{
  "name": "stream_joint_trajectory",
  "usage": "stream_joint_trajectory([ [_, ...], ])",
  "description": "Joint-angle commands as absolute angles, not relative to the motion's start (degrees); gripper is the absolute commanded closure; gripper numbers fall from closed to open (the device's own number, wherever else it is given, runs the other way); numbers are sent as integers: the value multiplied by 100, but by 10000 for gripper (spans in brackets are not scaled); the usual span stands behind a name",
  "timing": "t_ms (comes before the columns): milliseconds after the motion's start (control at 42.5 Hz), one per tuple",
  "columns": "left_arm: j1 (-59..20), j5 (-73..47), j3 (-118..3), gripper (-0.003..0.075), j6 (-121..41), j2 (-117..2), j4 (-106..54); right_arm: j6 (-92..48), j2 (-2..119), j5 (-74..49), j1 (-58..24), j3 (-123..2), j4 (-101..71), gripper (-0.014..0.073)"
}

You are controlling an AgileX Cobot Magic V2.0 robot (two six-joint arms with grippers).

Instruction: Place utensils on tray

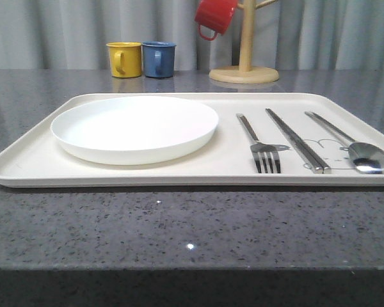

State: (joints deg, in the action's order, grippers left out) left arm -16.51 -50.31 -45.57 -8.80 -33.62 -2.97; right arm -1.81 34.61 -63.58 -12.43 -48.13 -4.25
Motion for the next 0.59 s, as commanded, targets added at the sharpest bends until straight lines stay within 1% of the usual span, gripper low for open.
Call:
stream_joint_trajectory([
  [0, -1691, -4627, -4710, 367, -831, -3377, -325, -266, 3127, -5927, -1235, -4741, -396, 282],
  [141, -1691, -4615, -4710, 367, -831, -3377, -325, -266, 2790, -5816, -1235, -4585, -396, 284],
  [212, -1691, -4627, -4710, 386, -831, -3377, -325, -266, 2733, -5808, -1235, -4577, -396, 322],
  [330, -1691, -4641, -4710, 515, -831, -3377, -325, -266, 2733, -5803, -1235, -4577, -396, 508],
  [400, -1691, -4641, -4710, 598, -831, -3377, -325, -266, 2733, -5828, -1235, -4577, -396, 601],
  [447, -1691, -4641, -4710, 652, -831, -3377, -325, -266, 2733, -5865, -1235, -4577, -402, 646],
  [471, -1691, -4641, -4710, 664, -831, -3377, -325, -266, 2733, -5898, -1235, -4577, -410, 661],
  [565, -1691, -4641, -4710, 732, -831, -3377, -325, -266, 2733, -6012, -1235, -4577, -410, 661],
])
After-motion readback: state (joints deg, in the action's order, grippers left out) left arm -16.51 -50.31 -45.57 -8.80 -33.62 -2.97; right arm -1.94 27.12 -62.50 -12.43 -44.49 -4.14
